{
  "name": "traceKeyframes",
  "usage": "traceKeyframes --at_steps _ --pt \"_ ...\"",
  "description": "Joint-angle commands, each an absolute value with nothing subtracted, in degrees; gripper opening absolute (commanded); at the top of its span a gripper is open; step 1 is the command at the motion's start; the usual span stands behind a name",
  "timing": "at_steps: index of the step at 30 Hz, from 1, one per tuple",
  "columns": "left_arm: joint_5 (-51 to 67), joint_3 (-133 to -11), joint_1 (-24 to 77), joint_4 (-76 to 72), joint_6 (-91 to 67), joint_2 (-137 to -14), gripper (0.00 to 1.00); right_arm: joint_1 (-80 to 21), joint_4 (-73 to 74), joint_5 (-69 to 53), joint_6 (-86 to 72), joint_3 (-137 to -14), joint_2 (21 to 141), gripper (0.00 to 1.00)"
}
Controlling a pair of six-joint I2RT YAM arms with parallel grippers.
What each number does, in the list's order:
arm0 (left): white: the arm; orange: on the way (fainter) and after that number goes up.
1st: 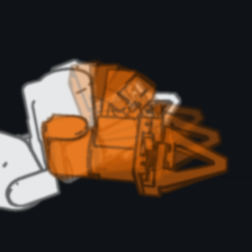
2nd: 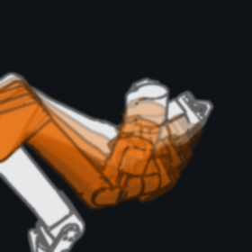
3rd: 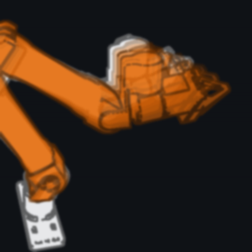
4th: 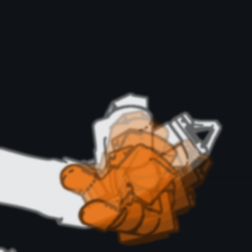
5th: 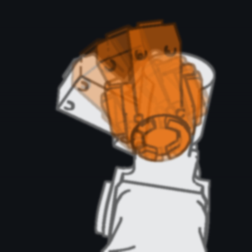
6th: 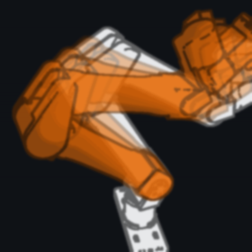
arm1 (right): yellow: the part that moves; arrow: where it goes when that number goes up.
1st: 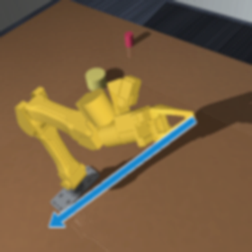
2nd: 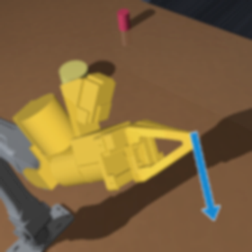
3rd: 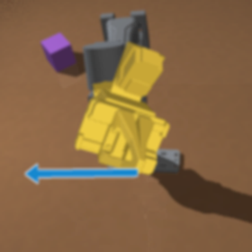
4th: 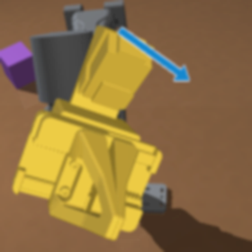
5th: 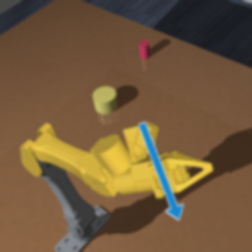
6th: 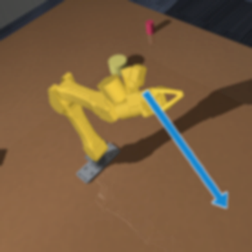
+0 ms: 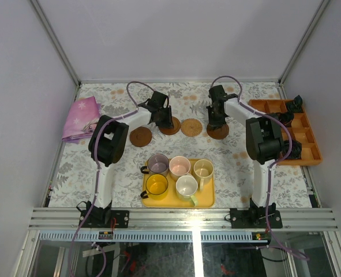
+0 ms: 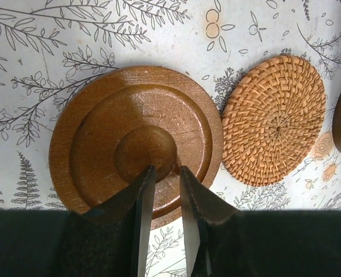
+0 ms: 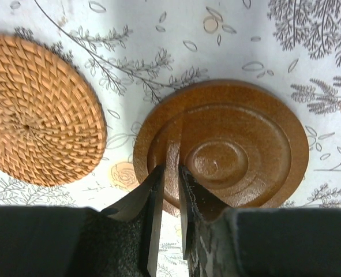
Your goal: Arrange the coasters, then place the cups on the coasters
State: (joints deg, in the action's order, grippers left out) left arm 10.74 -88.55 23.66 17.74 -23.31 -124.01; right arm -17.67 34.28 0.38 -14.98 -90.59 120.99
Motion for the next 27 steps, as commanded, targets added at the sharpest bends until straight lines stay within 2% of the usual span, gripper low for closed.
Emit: traceKeyframes --at_steps 1,27 --pt "8.45 -86.23 23.06 20.65 -22.84 -123.86 0.23 -18.26 35.55 0.19 -14.59 -91.92 126.26 0.23" --pt "7.95 -83.73 22.06 21.01 -22.75 -122.58 0.23 -18.23 33.71 -3.59 -14.90 -98.08 131.95 0.23"
